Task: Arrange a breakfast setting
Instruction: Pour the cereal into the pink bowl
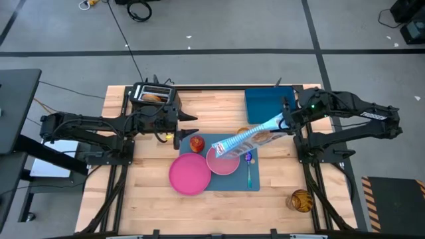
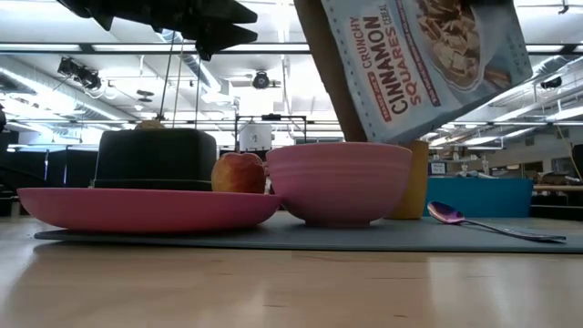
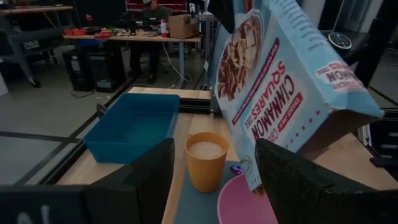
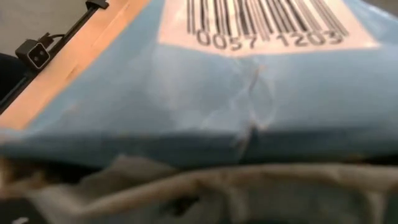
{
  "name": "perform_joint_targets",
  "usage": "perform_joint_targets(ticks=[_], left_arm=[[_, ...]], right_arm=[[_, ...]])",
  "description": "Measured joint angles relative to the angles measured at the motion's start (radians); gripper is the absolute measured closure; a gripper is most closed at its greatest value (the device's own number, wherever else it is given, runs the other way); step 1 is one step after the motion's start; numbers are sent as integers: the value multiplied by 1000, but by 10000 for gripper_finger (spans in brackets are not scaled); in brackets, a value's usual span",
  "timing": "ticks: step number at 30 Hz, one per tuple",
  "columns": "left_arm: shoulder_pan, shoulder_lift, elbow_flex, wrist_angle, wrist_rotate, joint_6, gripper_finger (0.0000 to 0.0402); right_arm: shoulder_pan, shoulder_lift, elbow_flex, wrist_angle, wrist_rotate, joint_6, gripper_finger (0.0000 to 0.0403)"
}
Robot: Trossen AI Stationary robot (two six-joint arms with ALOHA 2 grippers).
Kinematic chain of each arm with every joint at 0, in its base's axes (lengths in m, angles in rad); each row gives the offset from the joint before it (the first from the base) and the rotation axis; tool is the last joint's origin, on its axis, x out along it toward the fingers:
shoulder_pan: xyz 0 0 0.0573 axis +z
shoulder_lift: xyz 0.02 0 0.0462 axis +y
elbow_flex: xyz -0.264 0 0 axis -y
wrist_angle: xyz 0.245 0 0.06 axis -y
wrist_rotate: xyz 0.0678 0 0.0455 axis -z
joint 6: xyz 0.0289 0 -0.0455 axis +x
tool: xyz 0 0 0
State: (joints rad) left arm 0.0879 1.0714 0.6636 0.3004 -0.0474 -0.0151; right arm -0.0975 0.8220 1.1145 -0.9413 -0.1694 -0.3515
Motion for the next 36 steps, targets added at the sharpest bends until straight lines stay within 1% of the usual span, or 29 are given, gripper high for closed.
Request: perform_joint_targets(ticks=[9, 12, 15, 18, 26, 29, 32, 34, 36], left_arm=[[0, 0, 0, 0, 0, 0, 170], [0, 0, 0, 1, 0, 0, 170], [0, 0, 0, 1, 0, 0, 170], [0, 0, 0, 2, 0, 0, 170], [0, 1, 0, 1, 0, -1, 170], [0, 1, 0, 1, 0, -1, 170], [0, 1, 0, 1, 0, -1, 170], [0, 1, 0, 1, 0, -5, 170], [0, 1, 0, 2, 0, -7, 170]], right_arm=[[0, 1, 0, 5, -3, -9, 260], [1, 8, 10, -3, 18, -15, 260], [19, 27, 34, -3, -5, -19, 260], [26, 40, 62, -30, 52, -23, 260], [54, 50, 67, -32, 32, -7, 261], [63, 55, 67, -28, 71, -1, 261], [76, 67, 67, -31, 69, 4, 261], [79, 72, 67, -34, 99, 12, 261], [79, 78, 67, -32, 98, 11, 261]])
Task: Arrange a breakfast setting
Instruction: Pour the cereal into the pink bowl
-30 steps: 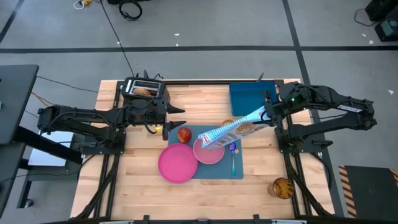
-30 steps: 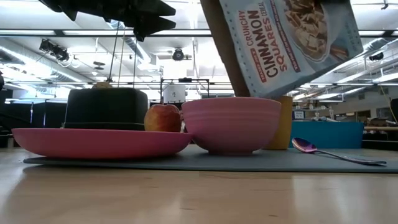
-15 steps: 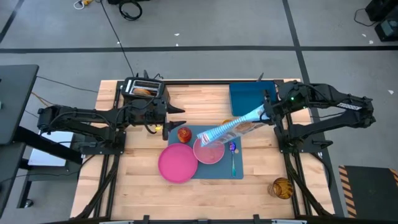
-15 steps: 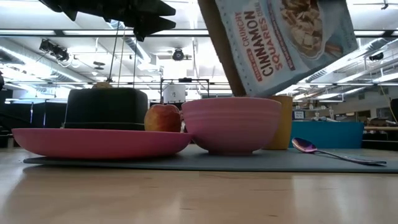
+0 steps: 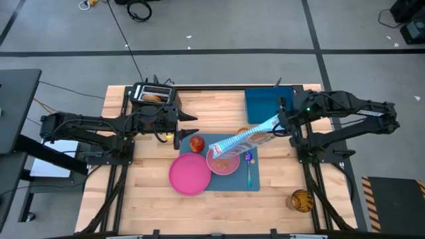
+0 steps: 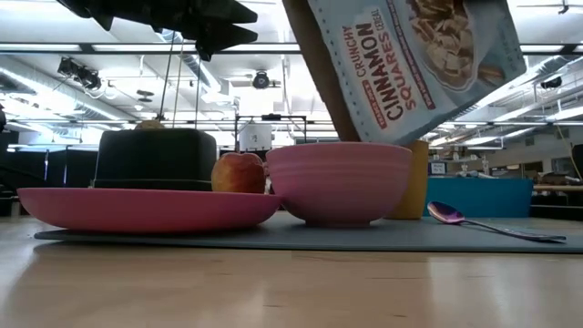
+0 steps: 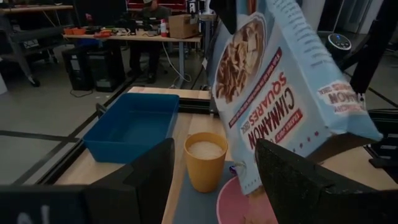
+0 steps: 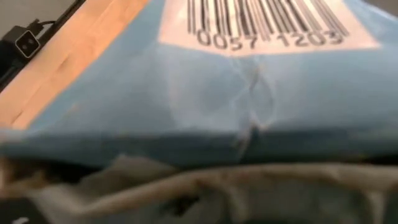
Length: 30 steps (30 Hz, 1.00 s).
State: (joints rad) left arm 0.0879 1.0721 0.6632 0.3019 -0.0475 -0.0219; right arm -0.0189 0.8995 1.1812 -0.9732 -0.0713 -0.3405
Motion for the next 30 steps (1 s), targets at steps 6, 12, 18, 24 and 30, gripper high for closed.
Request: perform_joint_targets(ticks=[6, 12, 18, 24, 30], left_arm=[[0, 0, 0, 0, 0, -1, 170], [0, 0, 0, 0, 0, 2, 170], [0, 0, 0, 0, 0, 2, 170], [0, 0, 0, 0, 0, 2, 170], [0, 0, 0, 0, 0, 6, 170]], right_arm=[[7, 5, 0, 8, 2, 12, 261], [28, 24, 0, 30, 28, 12, 261], [48, 46, 14, 21, 21, -6, 261], [48, 49, 40, 9, 35, 11, 261], [53, 53, 43, 6, 41, 8, 261]])
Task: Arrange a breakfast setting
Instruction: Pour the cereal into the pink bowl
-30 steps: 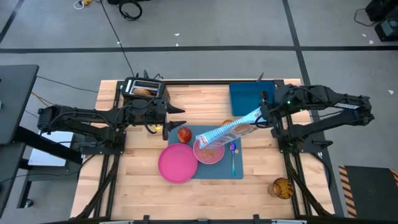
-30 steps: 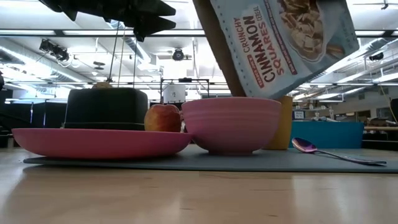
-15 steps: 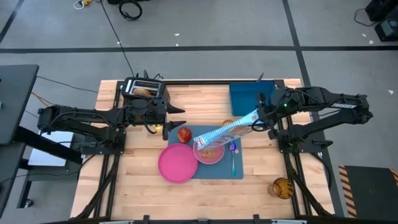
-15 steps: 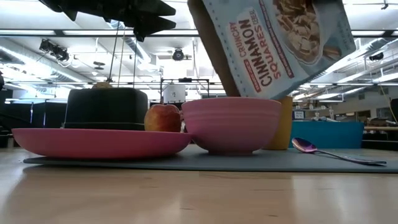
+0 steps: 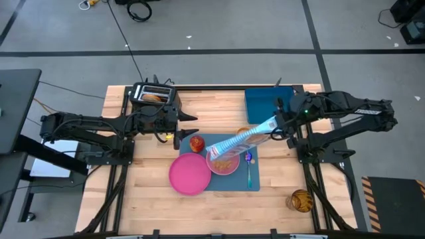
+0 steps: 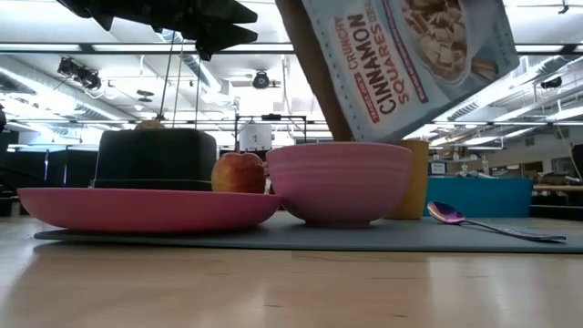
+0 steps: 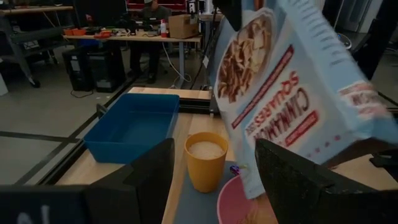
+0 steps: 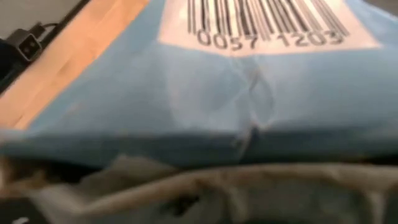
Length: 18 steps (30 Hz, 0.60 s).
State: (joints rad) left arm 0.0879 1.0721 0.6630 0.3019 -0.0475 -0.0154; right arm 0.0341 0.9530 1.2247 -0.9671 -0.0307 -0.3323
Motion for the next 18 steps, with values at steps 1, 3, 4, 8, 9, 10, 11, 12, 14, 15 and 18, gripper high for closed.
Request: perform_joint_targets(ticks=[1, 3, 4, 8, 9, 10, 11, 12, 14, 15, 18], left_arm=[[0, 0, 0, 0, 0, 0, 170], [0, 0, 0, 0, 0, 0, 170], [0, 0, 0, 0, 0, 0, 170], [0, 0, 0, 2, 0, -3, 170], [0, 0, 0, 1, 0, -3, 170], [0, 0, 0, 1, 0, -3, 170], [0, 0, 0, 1, 0, -4, 170], [0, 0, 0, 1, 0, -5, 170], [0, 0, 0, 2, 0, -4, 170], [0, 0, 0, 2, 0, -5, 170], [-1, 0, 0, 1, 0, -7, 170]], right_arm=[[0, 2, 0, -2, 5, -5, 261], [1, 7, 0, 8, 13, 16, 261], [2, 11, 1, 13, 4, 8, 261], [3, 17, 0, 6, 28, 19, 261], [3, 18, 0, 8, 26, 15, 261], [3, 18, 0, 2, 27, 22, 261], [5, 19, 0, 2, 22, 32, 261], [10, 22, 0, 11, 12, 29, 261], [15, 24, 0, 7, 34, 24, 261], [15, 26, 0, 7, 44, 31, 261], [17, 33, 0, 0, 48, 24, 261]])
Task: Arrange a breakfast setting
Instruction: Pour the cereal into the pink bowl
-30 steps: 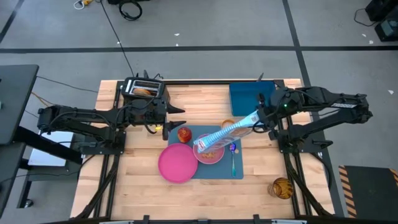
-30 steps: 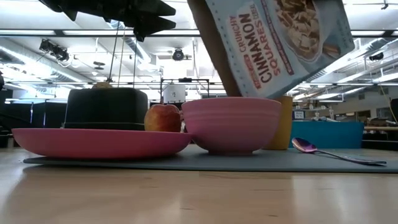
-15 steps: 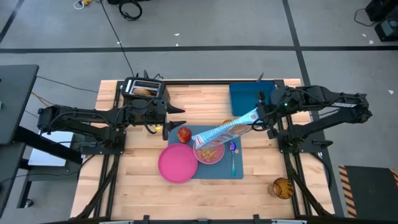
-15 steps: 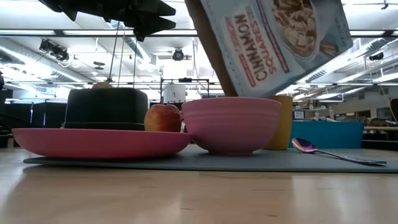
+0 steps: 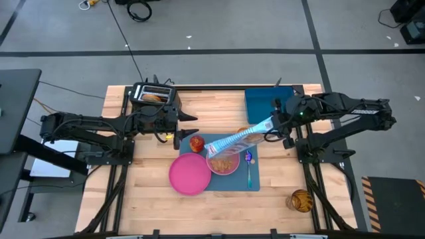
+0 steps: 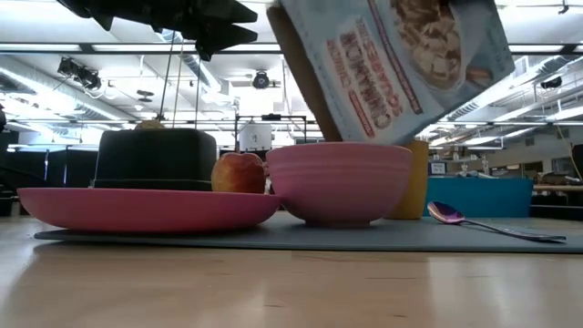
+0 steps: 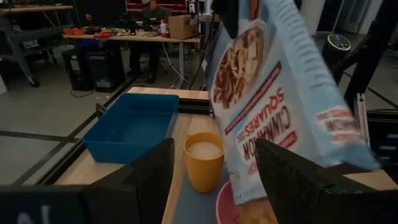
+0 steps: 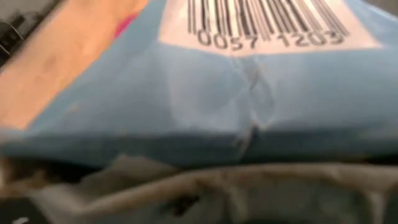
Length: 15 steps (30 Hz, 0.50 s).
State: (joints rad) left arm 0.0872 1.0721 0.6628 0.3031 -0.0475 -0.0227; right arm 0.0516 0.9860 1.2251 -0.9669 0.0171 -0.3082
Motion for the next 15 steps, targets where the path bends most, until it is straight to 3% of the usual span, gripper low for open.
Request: perform_joint_targets(ticks=[10, 15], left_arm=[[0, 0, 0, -2, 0, -17, 170], [0, 0, 0, -2, 0, -18, 170]], right_arm=[[14, 3, -1, 3, 10, 16, 261], [28, 3, 0, 7, -34, 15, 261]])
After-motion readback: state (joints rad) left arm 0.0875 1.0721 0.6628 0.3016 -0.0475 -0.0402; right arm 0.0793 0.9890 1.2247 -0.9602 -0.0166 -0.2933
